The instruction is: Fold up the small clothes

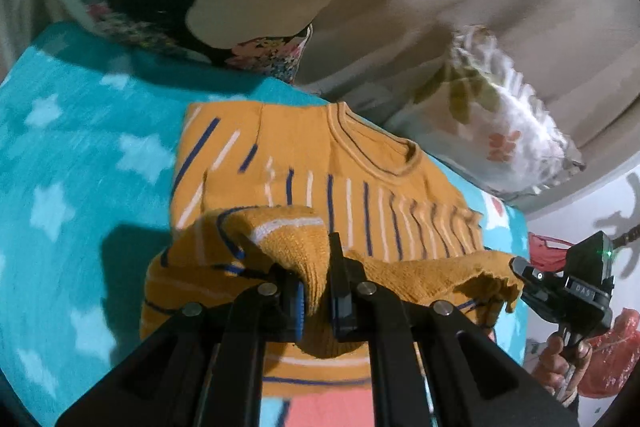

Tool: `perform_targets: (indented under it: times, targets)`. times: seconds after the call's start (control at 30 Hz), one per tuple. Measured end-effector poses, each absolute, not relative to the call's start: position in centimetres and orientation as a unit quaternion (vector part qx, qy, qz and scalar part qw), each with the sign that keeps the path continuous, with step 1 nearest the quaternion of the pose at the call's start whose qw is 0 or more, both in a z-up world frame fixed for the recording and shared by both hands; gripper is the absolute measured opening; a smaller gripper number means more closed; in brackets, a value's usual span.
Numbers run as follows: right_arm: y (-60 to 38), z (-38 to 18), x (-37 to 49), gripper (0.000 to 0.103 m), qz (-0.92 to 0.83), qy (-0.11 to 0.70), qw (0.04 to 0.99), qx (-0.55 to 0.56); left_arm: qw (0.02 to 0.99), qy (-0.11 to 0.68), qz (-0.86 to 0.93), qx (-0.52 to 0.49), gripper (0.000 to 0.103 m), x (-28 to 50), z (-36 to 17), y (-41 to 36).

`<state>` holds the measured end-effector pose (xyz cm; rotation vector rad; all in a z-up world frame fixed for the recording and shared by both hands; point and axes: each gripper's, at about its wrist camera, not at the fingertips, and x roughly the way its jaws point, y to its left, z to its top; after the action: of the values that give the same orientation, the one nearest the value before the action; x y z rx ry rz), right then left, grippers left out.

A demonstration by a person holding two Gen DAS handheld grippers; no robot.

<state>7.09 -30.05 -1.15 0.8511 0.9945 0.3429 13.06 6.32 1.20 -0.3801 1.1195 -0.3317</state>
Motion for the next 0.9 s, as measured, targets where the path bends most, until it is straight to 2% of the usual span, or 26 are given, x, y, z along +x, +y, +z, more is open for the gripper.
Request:
perform_targets:
  times: [0.13, 0.43, 0.5, 0.53, 0.57, 0.77, 0.9]
  targets:
    - [-31.2, -4.0, 10.4, 0.011, 0.133, 0.470, 0.756, 0.435, 0.809, 0.543, -0.155, -0.165, 0.011, 16.2, -0.9, 5.4]
    - [-33.6, -9.7, 14.4, 0.014, 0.102, 0.465, 0.696, 0.537, 0.787, 0.560, -0.154, -0.206, 0.027, 19.4, -3.3, 6.0]
    - [-34.1, -10.6, 15.0, 0.027, 0.111, 0.453, 0.678, 0.568, 0.778, 0.558, -0.159, -0.239, 0.035, 19.6, -3.6, 6.6]
    - [-34.5, -11.1, 15.2, 0.039, 0.117, 0.444, 0.664, 0.590, 0.772, 0.555, -0.164, -0.264, 0.039, 19.7, -3.8, 7.0]
    - [-34.8, -11.5, 15.3, 0.048, 0.121, 0.434, 0.653, 0.609, 0.767, 0.552, -0.165, -0.282, 0.041, 19.8, -3.8, 7.4]
    - [-37.0, -11.7, 15.6, 0.053, 0.096, 0.377, 0.643, 0.659, 0.767, 0.529, -0.157, -0.328, 0.057, 20.0, -2.9, 8.7]
    - [-38.4, -10.1, 15.4, 0.054, 0.075, 0.372, 0.666, 0.643, 0.775, 0.525, -0.148, -0.319, 0.058, 19.8, -2.4, 9.1]
